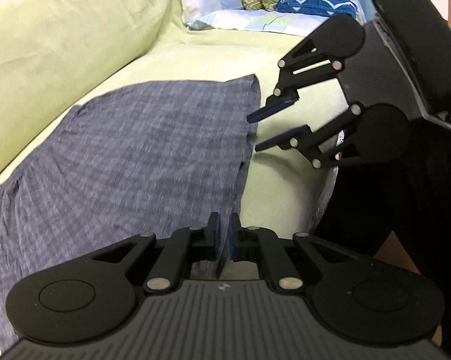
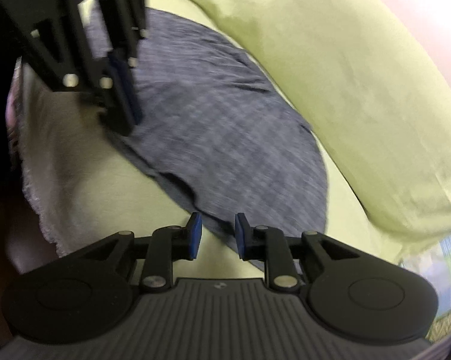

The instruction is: Fold clothes

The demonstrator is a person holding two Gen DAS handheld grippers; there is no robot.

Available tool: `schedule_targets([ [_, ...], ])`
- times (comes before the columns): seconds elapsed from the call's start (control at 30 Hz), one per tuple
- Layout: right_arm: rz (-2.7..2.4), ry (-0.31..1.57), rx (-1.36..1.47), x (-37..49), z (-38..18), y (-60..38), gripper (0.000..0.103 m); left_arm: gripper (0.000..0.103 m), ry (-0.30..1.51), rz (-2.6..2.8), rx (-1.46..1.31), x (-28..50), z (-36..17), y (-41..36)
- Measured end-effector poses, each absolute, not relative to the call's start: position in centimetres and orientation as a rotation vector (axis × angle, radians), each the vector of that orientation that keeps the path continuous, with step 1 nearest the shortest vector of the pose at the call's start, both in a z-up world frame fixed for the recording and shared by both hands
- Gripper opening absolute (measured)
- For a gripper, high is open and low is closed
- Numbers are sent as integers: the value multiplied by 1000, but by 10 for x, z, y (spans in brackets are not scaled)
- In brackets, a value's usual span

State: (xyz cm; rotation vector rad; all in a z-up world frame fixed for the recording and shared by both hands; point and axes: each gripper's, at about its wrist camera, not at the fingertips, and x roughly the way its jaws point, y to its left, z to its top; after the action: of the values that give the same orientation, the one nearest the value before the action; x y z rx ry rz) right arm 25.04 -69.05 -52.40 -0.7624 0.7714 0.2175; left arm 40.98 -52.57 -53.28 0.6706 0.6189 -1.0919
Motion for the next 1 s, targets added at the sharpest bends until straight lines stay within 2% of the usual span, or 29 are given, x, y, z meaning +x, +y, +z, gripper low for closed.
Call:
schedule_targets([
  [0.13,130,787,-697,256,-521,-710,18,27,573,-1094,701,408,-535,-542],
  [0.3,19,815,-647,267,-519,-738,18,27,558,-1092,665,415,-534,-555],
  [0.53,-140,826,-258,283,-506,-803,20,27,623,-1083,637,431,-543,-570],
  [0.73,-168,801,-134,296,-509,-817,25,27,659,-1101,651,429,-553,-572],
  [1.0,-187,849,-239,310,-525,-819,25,27,666,-1140,654,425,-553,-570],
])
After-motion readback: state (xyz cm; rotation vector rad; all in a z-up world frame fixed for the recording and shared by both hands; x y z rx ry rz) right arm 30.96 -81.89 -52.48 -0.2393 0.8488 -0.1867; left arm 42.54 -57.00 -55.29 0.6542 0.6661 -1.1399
